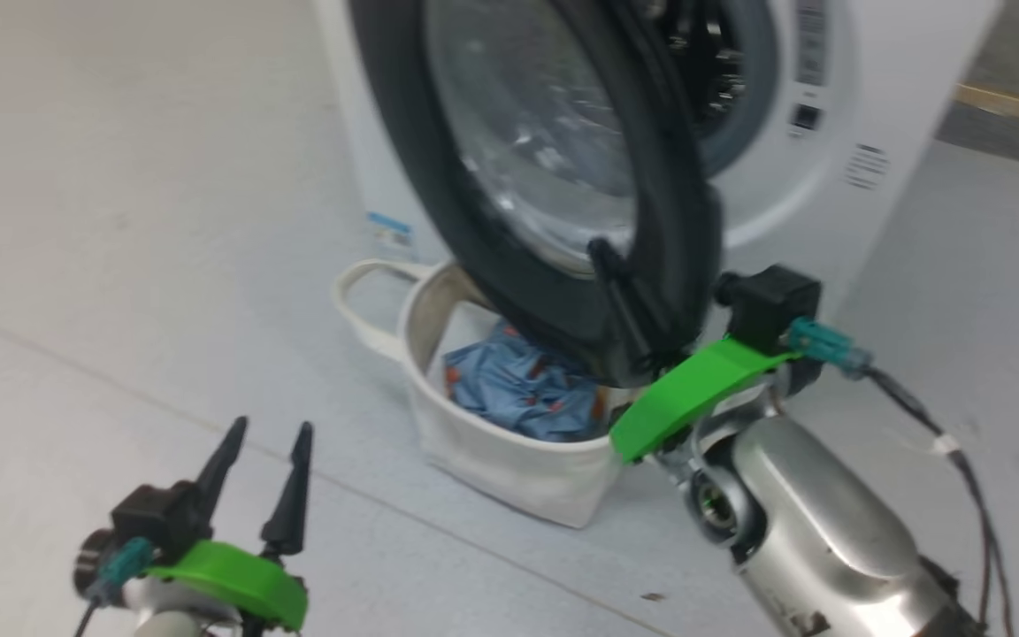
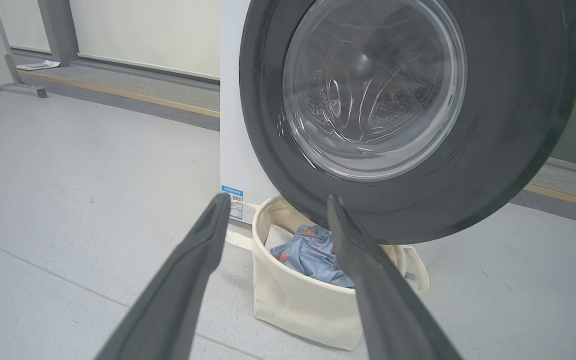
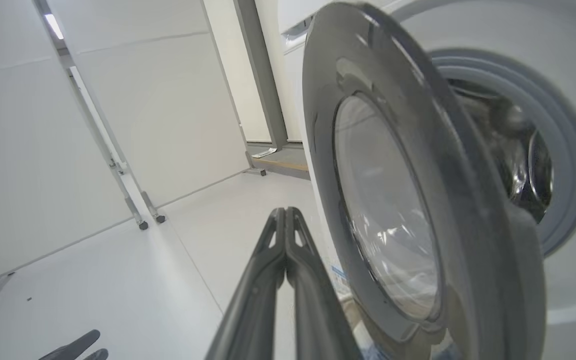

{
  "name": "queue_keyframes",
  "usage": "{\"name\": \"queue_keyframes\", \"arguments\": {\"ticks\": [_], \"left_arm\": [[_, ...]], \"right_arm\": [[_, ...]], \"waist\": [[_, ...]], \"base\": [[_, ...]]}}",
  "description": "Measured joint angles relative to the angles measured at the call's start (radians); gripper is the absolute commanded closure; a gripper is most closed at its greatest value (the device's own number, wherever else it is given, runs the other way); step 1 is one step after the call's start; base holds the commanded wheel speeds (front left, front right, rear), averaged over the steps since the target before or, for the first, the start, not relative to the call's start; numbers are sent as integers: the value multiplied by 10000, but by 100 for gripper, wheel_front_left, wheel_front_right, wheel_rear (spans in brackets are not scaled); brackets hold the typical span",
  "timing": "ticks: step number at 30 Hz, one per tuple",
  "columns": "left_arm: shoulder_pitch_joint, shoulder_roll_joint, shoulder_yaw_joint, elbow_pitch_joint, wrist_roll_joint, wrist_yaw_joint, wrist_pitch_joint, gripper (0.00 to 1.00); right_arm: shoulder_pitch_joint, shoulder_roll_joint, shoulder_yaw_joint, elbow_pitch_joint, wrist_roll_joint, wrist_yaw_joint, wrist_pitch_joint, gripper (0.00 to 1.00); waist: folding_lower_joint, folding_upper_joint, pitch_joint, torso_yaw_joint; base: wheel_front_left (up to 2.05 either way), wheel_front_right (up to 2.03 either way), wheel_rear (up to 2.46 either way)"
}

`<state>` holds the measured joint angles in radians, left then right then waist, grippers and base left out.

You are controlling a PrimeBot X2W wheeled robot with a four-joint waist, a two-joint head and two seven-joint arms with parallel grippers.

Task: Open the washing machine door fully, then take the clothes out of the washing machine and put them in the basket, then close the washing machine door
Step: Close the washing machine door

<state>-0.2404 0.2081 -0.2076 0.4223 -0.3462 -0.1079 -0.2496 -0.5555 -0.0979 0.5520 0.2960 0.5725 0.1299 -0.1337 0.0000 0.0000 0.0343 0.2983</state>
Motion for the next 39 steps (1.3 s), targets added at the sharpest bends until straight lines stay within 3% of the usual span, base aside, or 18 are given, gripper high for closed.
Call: {"name": "queue_keyframes", "arguments": {"ticks": [8, 17, 26, 39], "left_arm": [[-207, -326, -389, 207, 13, -75, 0, 0], [-613, -441, -412, 242, 13, -86, 0, 0], [-785, -516, -420, 238, 29, -161, 0, 0], [-1077, -594, -522, 182, 86, -171, 0, 0]], "right_arm": [[-563, 253, 754, 2159, 748, 2, -577, 100], [-1106, 282, 823, 4307, 1227, 2, -1149, 100], [-1552, 280, -1053, 4144, 138, 2, -1158, 100], [-1862, 316, -2800, 4203, -936, 10, -1158, 100]], "waist": [[0, 0, 224, 870], [0, 0, 777, 1071], [1, 0, 1080, 784], [1, 0, 1762, 380]], "base": [[0, 0, 0], [0, 0, 0], [0, 0, 0], [0, 0, 0]]}}
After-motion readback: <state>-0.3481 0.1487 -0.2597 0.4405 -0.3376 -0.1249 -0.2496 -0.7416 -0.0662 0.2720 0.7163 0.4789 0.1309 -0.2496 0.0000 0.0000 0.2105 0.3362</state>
